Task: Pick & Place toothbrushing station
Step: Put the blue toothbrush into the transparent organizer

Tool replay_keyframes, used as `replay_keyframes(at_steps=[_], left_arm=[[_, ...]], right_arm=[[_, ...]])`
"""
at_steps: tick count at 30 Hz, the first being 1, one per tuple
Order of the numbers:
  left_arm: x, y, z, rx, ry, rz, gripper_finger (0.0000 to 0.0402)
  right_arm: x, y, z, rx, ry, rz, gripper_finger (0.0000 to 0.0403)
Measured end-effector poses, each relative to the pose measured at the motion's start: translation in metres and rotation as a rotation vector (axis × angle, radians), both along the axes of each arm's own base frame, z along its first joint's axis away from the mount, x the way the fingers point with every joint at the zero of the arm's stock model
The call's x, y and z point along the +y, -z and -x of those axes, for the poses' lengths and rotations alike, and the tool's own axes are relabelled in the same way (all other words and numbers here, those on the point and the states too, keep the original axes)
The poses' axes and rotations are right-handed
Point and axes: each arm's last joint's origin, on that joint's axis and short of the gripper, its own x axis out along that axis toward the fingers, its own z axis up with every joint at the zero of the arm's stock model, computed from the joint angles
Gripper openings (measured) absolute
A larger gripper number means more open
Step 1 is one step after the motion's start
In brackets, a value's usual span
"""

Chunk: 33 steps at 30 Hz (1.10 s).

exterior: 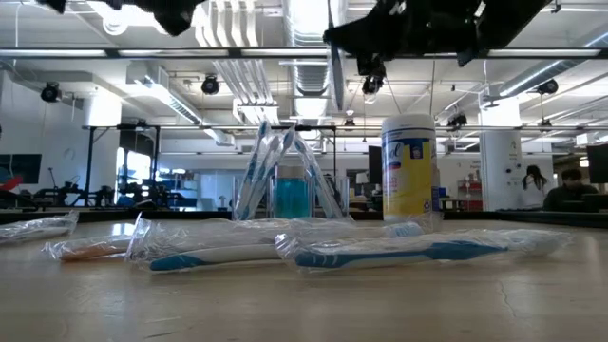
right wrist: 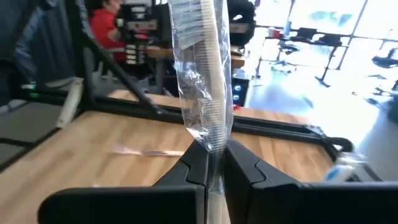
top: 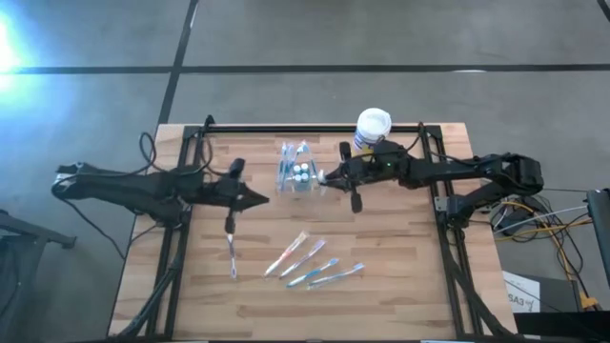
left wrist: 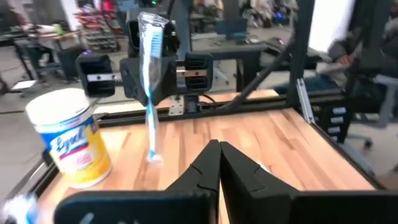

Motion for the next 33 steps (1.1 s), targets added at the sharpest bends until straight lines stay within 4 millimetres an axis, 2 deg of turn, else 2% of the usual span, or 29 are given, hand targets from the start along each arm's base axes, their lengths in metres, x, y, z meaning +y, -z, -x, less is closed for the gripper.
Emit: replay_keyframes(at_steps=[5,12,16,24,33], left_arm=[[0.001,0.035,0.015,-0.075,-0.071,0.081,0.0004],[0.002,0.079,0.025,-0.168,-0.072,0.168,0.0021],[0.002,0.096,0.029,-0.17,-0.072,0.174,0.0022],[0.003,0.104,0.031,-0.153,-0.071,0.195,0.0023],[0.002,0.105,0.031,-0.148,-0.06,0.195,0.0023]], right_arm=[[-0.019,0.017,-0.009,0.016,0.06,-0.028,0.0015],[-0.059,0.05,-0.019,0.026,0.252,-0.146,0.0015],[-0.073,0.07,-0.023,0.054,0.294,-0.19,0.0015],[-0.079,0.094,-0.027,0.122,0.354,-0.23,0.0015],[-0.08,0.11,-0.027,0.162,0.47,-0.271,0.0015]])
